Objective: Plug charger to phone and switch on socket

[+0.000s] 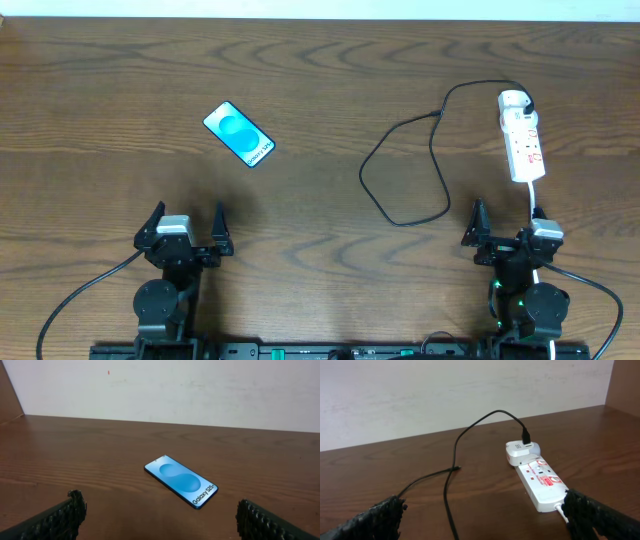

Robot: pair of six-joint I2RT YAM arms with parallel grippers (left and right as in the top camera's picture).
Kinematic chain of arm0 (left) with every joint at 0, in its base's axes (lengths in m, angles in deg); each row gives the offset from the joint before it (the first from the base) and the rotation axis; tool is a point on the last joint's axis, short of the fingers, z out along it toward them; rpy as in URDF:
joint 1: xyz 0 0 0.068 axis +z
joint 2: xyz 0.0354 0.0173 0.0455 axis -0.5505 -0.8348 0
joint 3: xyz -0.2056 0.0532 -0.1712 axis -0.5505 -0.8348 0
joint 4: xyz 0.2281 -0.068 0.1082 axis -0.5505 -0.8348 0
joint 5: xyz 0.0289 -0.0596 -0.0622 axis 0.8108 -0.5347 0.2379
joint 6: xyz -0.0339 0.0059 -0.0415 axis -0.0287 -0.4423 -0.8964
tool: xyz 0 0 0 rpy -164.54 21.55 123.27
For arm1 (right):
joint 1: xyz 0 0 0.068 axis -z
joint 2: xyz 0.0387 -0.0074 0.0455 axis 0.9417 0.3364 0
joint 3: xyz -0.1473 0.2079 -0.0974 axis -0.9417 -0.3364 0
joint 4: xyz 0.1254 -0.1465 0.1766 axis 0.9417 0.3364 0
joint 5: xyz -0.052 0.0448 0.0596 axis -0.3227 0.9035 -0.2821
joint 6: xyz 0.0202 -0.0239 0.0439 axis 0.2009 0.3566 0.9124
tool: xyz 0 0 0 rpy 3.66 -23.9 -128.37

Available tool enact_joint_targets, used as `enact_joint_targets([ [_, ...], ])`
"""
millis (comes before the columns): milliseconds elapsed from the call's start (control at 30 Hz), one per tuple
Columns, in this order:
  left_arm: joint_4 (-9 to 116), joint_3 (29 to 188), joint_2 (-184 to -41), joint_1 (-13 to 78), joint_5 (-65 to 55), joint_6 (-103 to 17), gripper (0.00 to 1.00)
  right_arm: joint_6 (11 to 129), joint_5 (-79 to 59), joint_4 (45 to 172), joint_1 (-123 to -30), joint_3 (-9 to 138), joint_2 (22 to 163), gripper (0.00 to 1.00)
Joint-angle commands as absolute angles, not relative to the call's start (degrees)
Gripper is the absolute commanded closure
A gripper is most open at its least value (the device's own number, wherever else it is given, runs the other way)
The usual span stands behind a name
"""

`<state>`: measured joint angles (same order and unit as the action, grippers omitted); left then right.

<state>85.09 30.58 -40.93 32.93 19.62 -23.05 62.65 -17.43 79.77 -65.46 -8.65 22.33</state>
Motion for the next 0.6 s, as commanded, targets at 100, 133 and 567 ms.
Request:
enact_joint_targets([
  [100,83.93,29.03,-40.67,33.13,20.36,-22.02,0.02,62.27,-17.69,80.03,-65.83,-8.72,22.02,0.01],
  [133,83.93,29.03,-40.67,33.13,20.36,-22.02,0.02,62.27,-17.69,80.01,-65.83,-8.72,22.02,0.01],
  [567,84.39,29.03,-40.67,33.13,23.73,-18.18,0.02,62.27,-17.69,80.03,-65.83,-8.72,22.02,0.01],
])
